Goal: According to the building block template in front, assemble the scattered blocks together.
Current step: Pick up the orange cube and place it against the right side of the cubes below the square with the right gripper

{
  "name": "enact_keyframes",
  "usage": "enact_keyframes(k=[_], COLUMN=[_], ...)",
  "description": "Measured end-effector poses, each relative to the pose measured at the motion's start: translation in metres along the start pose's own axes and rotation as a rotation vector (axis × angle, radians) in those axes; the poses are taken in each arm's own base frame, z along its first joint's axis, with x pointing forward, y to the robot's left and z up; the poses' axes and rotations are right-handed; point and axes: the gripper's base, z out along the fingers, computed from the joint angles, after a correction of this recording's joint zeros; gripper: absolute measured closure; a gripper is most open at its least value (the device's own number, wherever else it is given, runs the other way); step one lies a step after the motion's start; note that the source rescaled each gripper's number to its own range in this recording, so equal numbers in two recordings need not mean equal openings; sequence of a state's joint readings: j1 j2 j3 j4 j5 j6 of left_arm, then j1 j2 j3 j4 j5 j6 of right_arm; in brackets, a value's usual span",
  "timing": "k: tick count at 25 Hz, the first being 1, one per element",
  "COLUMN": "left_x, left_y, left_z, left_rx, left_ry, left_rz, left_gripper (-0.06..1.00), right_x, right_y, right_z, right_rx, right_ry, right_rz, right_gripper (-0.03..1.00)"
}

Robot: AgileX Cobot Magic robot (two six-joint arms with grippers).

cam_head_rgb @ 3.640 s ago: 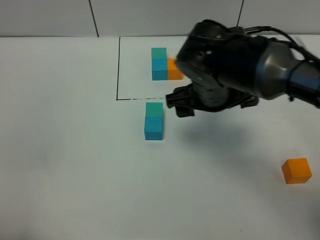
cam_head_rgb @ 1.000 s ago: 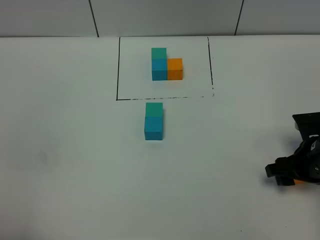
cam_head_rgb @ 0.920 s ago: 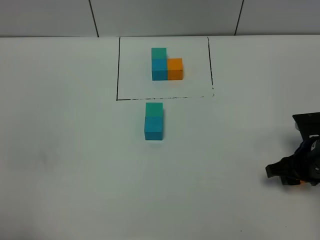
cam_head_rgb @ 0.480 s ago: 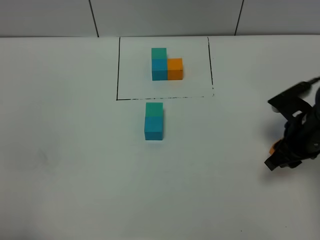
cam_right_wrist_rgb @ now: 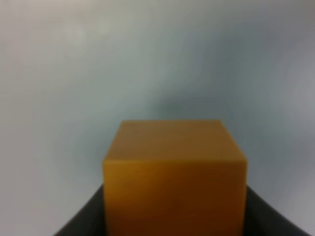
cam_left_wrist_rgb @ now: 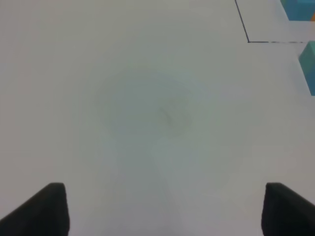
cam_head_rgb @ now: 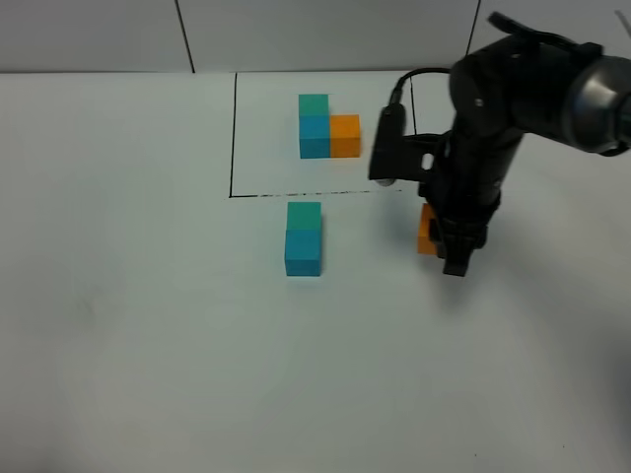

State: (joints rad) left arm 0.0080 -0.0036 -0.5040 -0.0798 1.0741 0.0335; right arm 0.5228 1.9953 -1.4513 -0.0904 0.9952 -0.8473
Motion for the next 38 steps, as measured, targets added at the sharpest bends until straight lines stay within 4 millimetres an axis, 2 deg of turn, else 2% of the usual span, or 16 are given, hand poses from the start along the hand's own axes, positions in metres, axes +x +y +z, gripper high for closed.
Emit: enact_keyframes(k=[3,7,13,24,38], left_x=[0.0,0.0,0.0,0.0,0.0], left_y=[0.0,0.0,0.0,0.0,0.0], left_z=[0.0,0.0,0.0,0.0,0.0], left_rx=[0.0,0.0,0.0,0.0,0.0], left_ry=[0.0,0.0,0.0,0.0,0.0], left_rz=[-0.001,-0.001,-0.001,-0.001,-0.001], left_gripper=[0.28,0.28,0.28,0.28,0.28], right_x=[-0.029,-0.048,-0.053,-0.067,-0.075], right_y=[-0.005,-0.006,-0.002,0.001,0.006], right_z=[0.016,0.034,0.048,0.064,0.066], right_rx=[-0.008,-0.045,-0.094,-0.06,-0.045], right_ry=[0.008,-0.001,-0.02,-0.063,-0.067], right_rz=[-0.087,-0.132,-0.114,-0.105,-0.123], right_gripper=[0.94,0.94,0.94,0.94,0.94])
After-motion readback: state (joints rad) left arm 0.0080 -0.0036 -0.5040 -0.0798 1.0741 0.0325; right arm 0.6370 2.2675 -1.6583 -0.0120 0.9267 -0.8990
